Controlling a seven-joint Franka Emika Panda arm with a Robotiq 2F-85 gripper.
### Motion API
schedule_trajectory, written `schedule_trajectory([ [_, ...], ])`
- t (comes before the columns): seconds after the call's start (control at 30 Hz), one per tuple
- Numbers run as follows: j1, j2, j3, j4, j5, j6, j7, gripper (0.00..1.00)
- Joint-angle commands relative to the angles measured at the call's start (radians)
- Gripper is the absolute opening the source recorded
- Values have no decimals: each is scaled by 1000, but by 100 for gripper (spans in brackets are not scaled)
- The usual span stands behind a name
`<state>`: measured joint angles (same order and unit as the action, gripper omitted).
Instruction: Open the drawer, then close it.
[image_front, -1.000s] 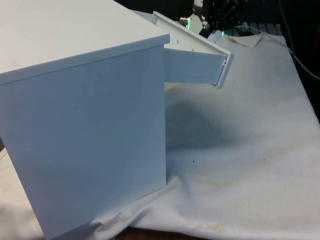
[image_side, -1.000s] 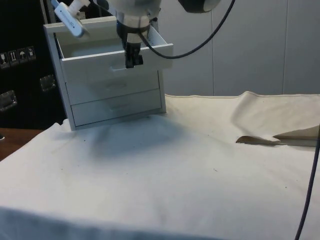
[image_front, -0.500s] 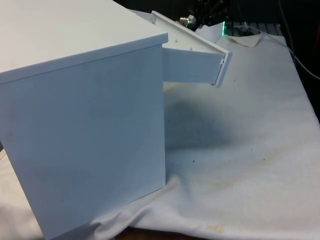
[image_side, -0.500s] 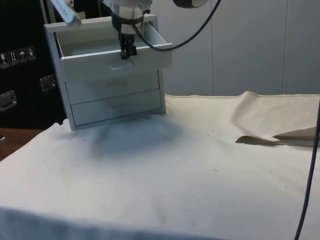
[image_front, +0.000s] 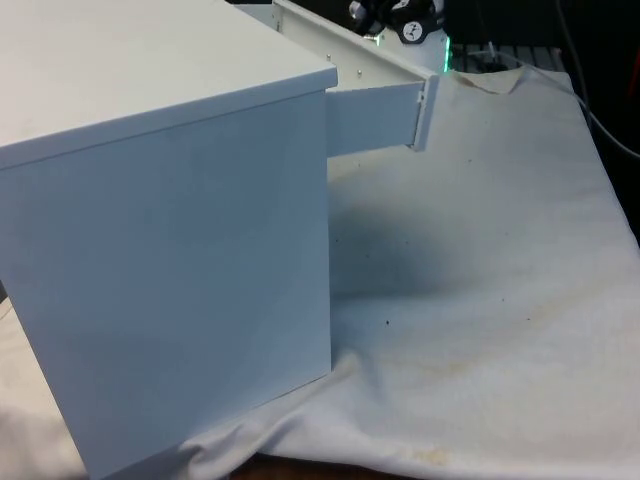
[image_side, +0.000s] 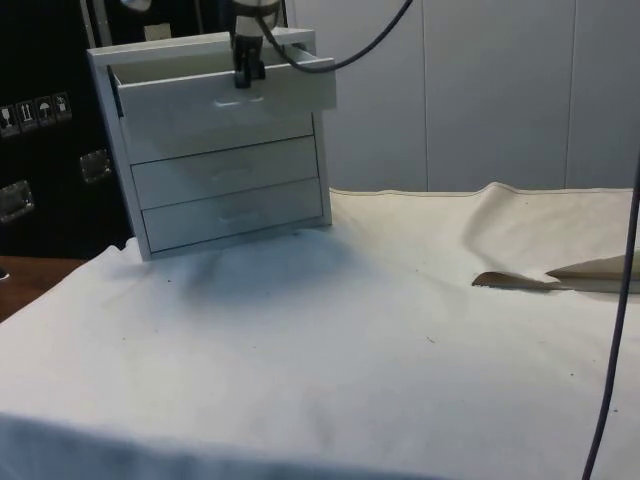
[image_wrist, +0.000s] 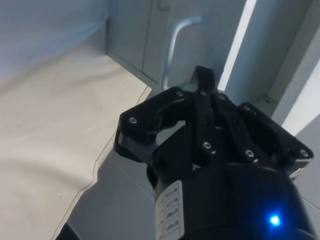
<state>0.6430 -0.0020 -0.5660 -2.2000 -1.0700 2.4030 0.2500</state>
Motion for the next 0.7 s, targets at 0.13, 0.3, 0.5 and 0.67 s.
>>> schedule_trajectory([
  [0.13,-8,9,-24,21,-2,31,-22,0],
  [0.3,-10,21,-40,39,-2,47,-27,0],
  [0.5,-15,55,-66,70,5,77,-34,0],
  [0.67,-20,93,-93,100,15,112,-40,0],
])
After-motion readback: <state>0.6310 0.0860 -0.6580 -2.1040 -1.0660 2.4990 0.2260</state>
